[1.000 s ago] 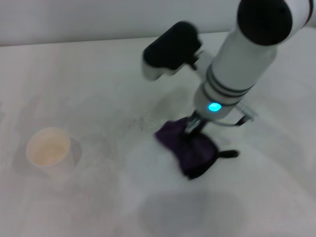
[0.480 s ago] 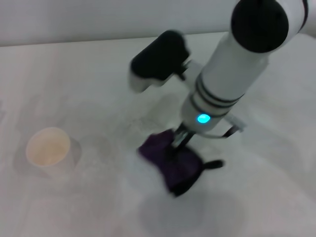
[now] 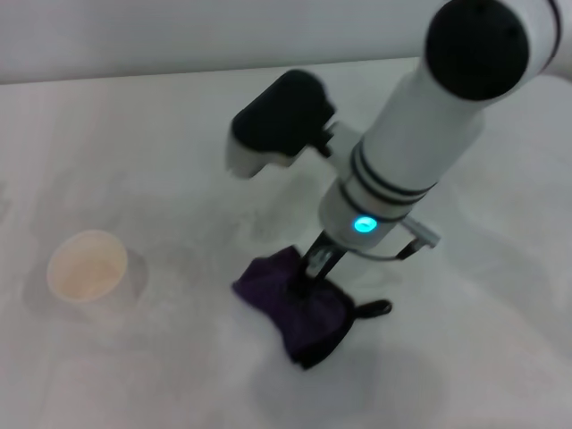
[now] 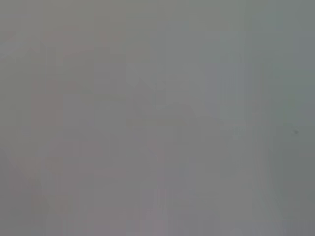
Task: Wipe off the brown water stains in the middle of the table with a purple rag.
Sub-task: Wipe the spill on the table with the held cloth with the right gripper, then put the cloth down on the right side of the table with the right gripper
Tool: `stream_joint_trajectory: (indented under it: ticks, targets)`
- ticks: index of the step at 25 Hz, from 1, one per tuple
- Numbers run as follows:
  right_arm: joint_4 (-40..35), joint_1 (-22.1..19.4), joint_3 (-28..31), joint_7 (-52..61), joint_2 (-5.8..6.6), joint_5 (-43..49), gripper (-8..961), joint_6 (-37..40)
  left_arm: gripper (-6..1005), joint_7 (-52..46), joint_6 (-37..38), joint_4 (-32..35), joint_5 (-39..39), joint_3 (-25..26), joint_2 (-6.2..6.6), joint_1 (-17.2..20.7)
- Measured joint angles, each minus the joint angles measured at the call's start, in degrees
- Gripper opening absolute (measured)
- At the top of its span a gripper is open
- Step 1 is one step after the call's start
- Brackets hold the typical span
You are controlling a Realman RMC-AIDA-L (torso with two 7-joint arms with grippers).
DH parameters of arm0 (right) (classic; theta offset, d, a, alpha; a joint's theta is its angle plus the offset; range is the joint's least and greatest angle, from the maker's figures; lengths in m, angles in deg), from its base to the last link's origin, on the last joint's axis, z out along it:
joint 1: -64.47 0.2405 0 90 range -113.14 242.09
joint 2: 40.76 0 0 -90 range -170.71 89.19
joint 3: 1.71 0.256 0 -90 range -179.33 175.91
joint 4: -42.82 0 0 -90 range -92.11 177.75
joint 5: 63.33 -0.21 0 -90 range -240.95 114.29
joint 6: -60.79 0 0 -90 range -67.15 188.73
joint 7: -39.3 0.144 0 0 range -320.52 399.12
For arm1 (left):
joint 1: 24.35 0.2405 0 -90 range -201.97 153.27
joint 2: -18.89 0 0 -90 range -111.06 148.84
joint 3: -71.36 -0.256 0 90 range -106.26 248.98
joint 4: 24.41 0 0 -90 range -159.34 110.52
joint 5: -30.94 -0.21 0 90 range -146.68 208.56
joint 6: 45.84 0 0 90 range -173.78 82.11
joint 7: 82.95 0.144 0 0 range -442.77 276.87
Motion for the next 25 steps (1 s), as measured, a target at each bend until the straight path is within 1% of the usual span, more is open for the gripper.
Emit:
stream_joint_trajectory:
  ticks: [2, 8, 13, 19, 22, 25]
  targets:
    - [-0.3, -1.0, 2.9, -0.4, 0.17, 2.7, 84, -1.2, 891, 0.0, 0.0, 0.0, 0.0, 0.0, 0.00, 0.1]
    - [-1.6, -3.6, 14.9, -2.8, 0.31, 12.7, 88, -5.8, 891, 0.0, 0.0, -0.3, 0.0, 0.0, -0.02, 0.3]
    - [-1.3, -4.7, 23.4, -6.3, 0.43, 18.1, 91, -7.1, 890, 0.0, 0.0, -0.3, 0.0, 0.0, -0.11, 0.5]
    - [1.1, -5.0, 28.2, -6.6, 0.50, 25.6, 95, -7.4, 890, 0.0, 0.0, -0.1, 0.0, 0.0, -0.18, 0.6]
    - [2.2, -5.1, 29.8, -7.0, 0.65, 26.9, 96, -7.3, 890, 0.0, 0.1, -0.1, 0.0, 0.0, -0.18, 0.5]
    - [2.5, -5.2, 30.0, -7.7, 0.57, 27.0, 98, -7.0, 890, 0.0, 0.1, -0.1, 0.0, 0.0, -0.18, 0.2]
